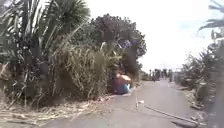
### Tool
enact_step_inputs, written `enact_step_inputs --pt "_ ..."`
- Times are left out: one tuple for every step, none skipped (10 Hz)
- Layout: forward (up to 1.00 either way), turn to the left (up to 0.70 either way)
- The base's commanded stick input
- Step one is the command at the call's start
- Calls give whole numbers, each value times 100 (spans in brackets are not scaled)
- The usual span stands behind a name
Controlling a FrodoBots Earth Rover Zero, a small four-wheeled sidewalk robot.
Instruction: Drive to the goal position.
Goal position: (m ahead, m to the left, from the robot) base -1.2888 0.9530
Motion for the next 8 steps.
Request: enact_step_inputs --pt "45 26" --pt "45 26" --pt "45 26" --pt "45 26" --pt "45 26" --pt "45 26" --pt "45 26" --pt "45 26"
